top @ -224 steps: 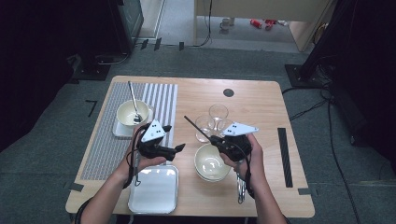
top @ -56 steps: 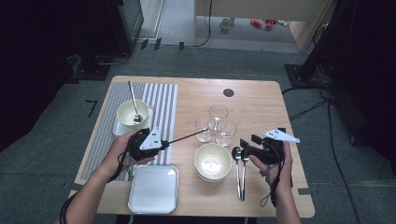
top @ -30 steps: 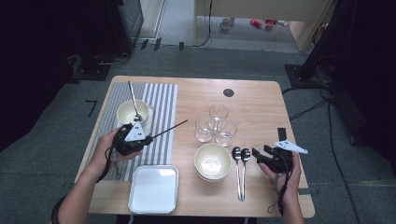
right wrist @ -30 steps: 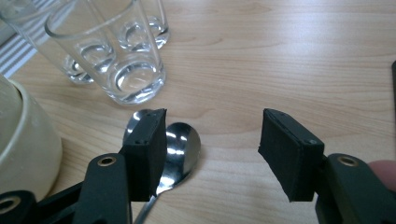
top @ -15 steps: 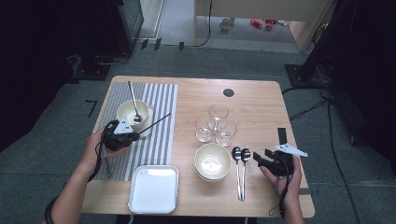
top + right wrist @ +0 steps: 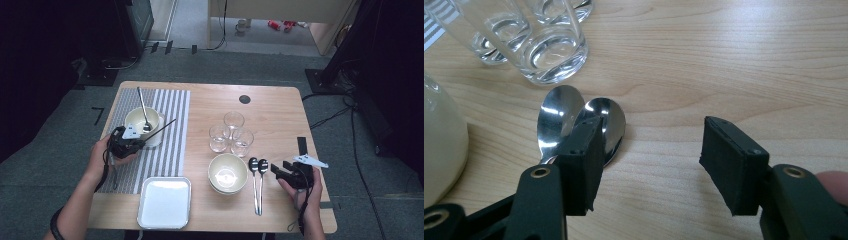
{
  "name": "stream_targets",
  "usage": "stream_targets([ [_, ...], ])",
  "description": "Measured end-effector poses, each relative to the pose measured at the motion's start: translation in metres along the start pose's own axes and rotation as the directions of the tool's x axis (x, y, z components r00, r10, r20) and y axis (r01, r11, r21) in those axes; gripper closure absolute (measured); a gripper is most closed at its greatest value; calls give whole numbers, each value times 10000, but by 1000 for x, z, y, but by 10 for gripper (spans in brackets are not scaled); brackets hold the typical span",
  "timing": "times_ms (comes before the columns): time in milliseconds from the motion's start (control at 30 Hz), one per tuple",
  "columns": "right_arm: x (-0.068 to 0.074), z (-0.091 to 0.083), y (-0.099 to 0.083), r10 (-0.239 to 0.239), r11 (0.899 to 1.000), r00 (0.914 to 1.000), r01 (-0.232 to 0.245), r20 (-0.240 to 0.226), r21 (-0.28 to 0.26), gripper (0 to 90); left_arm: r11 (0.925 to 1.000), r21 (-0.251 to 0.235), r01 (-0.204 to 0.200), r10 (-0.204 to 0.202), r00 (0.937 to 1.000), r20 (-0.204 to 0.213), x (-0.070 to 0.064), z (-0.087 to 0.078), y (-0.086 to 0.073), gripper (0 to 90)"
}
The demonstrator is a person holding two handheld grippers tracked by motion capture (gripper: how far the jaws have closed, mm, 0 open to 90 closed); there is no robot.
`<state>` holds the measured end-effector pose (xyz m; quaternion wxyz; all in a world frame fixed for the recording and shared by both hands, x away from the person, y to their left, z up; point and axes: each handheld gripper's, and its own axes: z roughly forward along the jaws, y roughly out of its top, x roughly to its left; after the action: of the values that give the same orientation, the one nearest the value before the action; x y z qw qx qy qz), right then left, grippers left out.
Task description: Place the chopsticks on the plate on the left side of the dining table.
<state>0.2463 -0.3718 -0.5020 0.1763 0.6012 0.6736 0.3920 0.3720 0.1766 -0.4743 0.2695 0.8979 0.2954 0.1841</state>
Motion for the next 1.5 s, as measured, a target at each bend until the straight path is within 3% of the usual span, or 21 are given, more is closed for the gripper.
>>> stream_targets([
  [233,-1,0,0,20,10000,10000,-20,-14,-18,432,10000,39,23,-23,10000,75,-1,7,7,867],
  [633,-3,-2,-1,44,10000,10000,-44,9,-56,435,9971,173,743,-744,9972,48,2,17,14,859],
  [1167,-3,-2,-1,55,10000,10000,-55,-5,-78,439,9953,134,958,-958,9954,3,-1,24,18,842],
  [1500,-5,-5,-1,121,9998,9999,-120,34,-155,439,9950,-51,993,-993,9950,-135,-4,20,18,768],
])
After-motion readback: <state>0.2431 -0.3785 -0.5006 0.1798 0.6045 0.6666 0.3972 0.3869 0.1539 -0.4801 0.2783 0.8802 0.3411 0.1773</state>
